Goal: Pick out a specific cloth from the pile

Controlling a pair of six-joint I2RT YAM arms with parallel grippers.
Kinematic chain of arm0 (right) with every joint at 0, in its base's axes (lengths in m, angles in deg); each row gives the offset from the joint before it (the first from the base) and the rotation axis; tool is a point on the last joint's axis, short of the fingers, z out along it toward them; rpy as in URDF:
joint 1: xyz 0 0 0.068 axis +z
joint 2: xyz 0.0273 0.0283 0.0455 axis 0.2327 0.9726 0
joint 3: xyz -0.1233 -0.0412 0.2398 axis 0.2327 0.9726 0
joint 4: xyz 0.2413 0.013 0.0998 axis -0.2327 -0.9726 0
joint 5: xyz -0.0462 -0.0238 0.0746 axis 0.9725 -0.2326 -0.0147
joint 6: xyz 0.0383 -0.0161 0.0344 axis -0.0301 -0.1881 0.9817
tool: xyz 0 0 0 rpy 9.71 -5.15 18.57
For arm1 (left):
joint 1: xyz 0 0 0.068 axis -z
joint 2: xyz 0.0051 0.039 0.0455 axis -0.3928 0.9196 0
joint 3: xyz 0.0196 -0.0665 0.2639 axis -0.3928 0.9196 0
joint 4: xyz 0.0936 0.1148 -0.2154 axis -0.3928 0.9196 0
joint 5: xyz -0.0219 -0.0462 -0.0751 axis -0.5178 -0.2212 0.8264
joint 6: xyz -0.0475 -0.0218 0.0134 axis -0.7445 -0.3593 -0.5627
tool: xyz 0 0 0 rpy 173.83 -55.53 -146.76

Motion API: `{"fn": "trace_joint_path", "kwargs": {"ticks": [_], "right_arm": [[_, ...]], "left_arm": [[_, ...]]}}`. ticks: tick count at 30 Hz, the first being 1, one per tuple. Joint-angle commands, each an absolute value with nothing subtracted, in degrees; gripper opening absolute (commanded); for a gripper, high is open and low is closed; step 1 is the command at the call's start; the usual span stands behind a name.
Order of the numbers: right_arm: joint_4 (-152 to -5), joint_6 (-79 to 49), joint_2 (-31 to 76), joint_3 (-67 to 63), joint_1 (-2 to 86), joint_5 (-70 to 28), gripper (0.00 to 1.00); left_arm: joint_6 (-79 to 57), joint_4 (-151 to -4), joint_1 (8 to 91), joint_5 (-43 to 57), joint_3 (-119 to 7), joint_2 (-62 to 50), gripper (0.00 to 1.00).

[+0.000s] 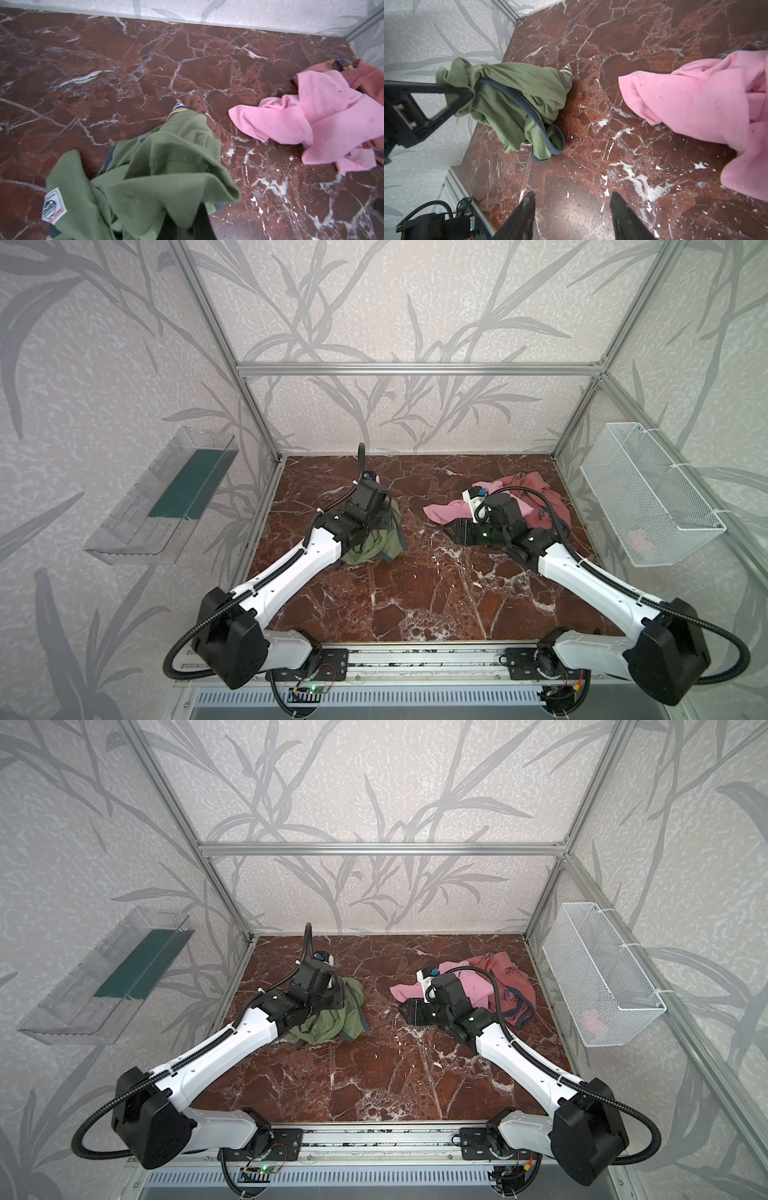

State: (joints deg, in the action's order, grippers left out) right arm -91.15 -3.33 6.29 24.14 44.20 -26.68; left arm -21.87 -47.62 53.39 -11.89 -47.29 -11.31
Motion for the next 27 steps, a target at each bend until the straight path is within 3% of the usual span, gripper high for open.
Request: {"fn": "trace_joint_path", "kwargs": {"ticks": [1,10,17,25,27], "right_arm": [[-90.0,-3.0,6.9,21.9,44.0,-27.7,0.58],[-90.9,-4.2,9.2,20.1,44.0,-28.3,0.58],[-90.9,-4.6,11.1,18.4,44.0,-29.4,0.58],[-91.9,-5.0,10.0,18.6,44.0,-28.6,0.58],[-91.9,-5.0,9.7,18.8,44.0,-28.5,0.58]], "left_arm": [[-21.6,-48.1,49.7,-12.7,-45.2,-12.0,0.00],[-25.4,-50.4,40.8,-15.3,-34.5,-12.7,0.00],[-31.0,-55.7,34.1,-11.9,-25.8,-8.7,0.00],[-29.2,-56.4,33.2,-6.1,-25.1,-13.2,0.00],[-29.1,-54.5,33.2,-5.5,-25.2,-15.6,0.07]]}}
